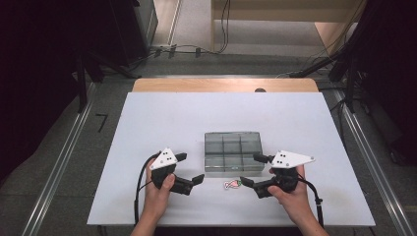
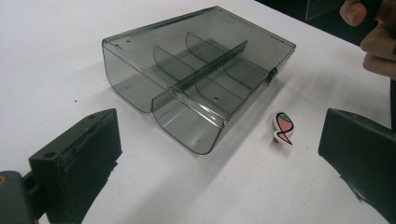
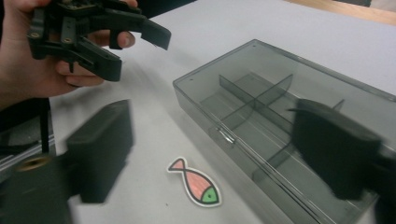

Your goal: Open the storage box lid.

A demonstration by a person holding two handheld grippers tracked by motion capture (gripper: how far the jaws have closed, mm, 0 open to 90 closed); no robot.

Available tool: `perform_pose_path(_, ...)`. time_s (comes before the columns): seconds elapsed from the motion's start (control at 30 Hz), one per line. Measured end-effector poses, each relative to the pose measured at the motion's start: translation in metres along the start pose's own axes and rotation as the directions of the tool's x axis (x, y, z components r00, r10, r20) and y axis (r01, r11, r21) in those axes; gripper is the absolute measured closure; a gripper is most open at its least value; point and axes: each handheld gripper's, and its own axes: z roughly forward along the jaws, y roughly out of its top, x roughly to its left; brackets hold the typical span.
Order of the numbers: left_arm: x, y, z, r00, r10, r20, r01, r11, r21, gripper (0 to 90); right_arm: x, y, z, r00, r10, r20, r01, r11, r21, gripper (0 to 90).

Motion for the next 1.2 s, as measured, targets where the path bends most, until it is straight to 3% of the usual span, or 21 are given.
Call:
perform_pose_path(0.1,0.000,-0.001,0.001,1.0000,-0.006,0.005,0.006,1.0000,0.001,0.0,0.003,-0.001,0.004,0.9998,-0.003,-0.018,0.004,1.000,0.004,40.0)
perform_pose_path(0.27,-0.001,-0.002,0.003,1.0000,0.000,0.002,0.000,1.0000,0.008,0.0,0.011,-0.005,0.014,0.9993,-0.034,0.016,0.033,0.999,0.039,66.6)
perform_pose_path(0.47,-0.001,-0.003,0.006,1.0000,0.001,0.006,-0.001,0.9999,0.015,0.0,0.016,-0.011,0.022,0.9979,-0.065,0.005,0.065,0.995,0.076,87.0)
perform_pose_path(0.67,-0.003,-0.004,0.008,1.0000,0.002,0.007,-0.003,0.9998,0.019,0.0,0.014,-0.019,0.027,0.9988,-0.045,-0.020,0.047,0.994,0.099,88.1)
perform_pose_path(0.9,-0.003,-0.007,0.014,1.0000,-0.003,0.003,0.003,0.9995,0.031,0.0,0.015,-0.024,0.033,0.9987,-0.051,-0.005,0.051,0.989,0.139,88.2)
perform_pose_path(1.2,-0.004,-0.010,0.018,1.0000,-0.007,0.000,0.007,0.9994,0.035,0.0,0.002,-0.033,0.040,0.9985,-0.001,0.054,-0.008,0.986,0.169,88.3)
